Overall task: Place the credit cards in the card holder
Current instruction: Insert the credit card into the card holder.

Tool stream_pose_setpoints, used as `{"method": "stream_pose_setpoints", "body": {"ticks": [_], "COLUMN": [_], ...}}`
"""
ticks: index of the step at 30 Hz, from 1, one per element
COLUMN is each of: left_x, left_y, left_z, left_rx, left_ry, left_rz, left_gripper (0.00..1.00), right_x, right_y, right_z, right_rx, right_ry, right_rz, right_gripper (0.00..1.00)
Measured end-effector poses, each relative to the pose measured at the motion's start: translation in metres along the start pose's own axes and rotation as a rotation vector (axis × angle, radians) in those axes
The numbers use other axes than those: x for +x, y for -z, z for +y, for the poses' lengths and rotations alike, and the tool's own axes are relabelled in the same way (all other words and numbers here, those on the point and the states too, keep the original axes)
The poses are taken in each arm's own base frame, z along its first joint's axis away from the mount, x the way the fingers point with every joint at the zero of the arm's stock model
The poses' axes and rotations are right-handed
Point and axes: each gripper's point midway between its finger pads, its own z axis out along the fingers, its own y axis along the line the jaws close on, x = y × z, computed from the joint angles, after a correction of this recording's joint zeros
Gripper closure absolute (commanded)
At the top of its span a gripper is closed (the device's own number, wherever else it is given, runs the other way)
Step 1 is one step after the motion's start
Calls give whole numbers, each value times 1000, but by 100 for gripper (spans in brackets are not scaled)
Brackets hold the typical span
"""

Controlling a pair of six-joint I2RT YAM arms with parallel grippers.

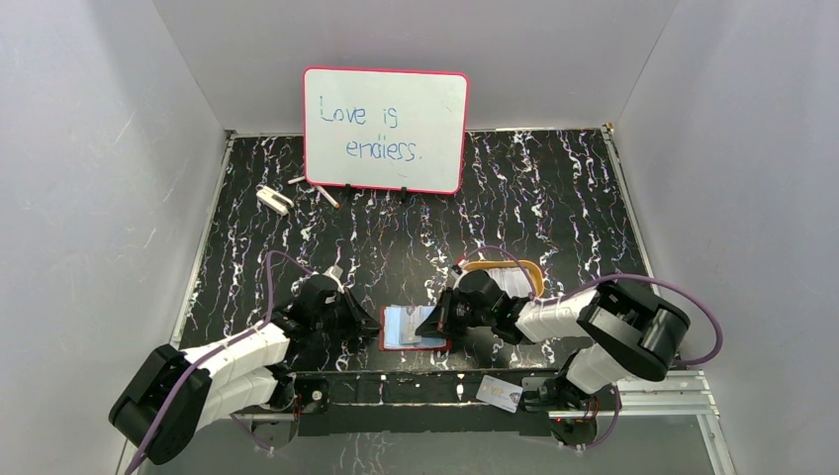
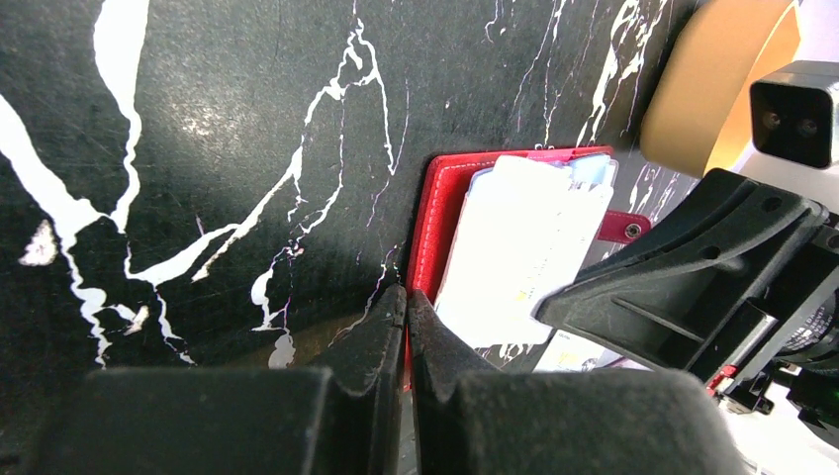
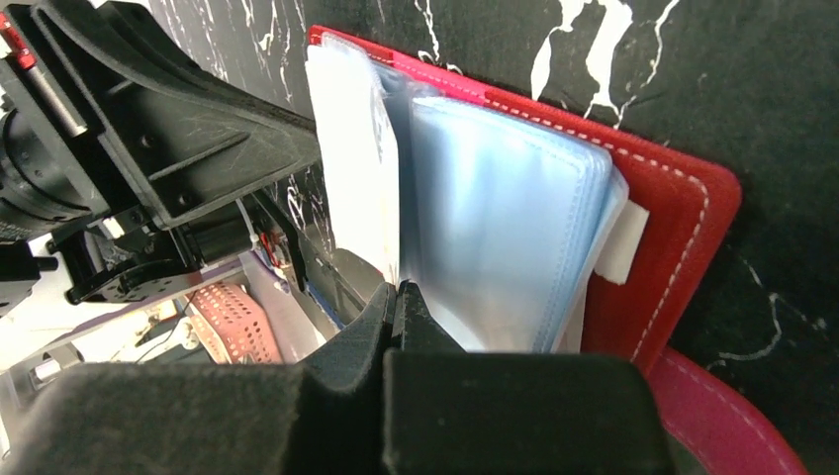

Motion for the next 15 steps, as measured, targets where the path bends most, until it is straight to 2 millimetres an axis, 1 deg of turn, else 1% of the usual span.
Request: {"method": "stream_pose_setpoints", "body": {"ticks": [3, 8, 9, 13, 15], "left_x": [0, 0, 0, 0, 0], "left_y": [0, -1, -1, -2, -2], "left_z": [0, 0, 0, -1, -1], "left_rx": [1, 1, 2, 5, 6], "left_ry": [0, -1, -1, -1, -1], "left_rz": [-1, 1, 2, 3, 4], "left_gripper": [97, 97, 97, 98, 98], "right_x": [2, 4, 4, 5, 5], "right_y": [-5, -13, -13, -16, -16], "right_z": [0, 6, 6, 9, 8], "right_rx": [1, -18, -21, -28, -13], "right_ry": [3, 29, 33, 55, 62], "right_rz": [22, 61, 66, 85, 90], "right_gripper": [100, 100, 97, 71, 63]}}
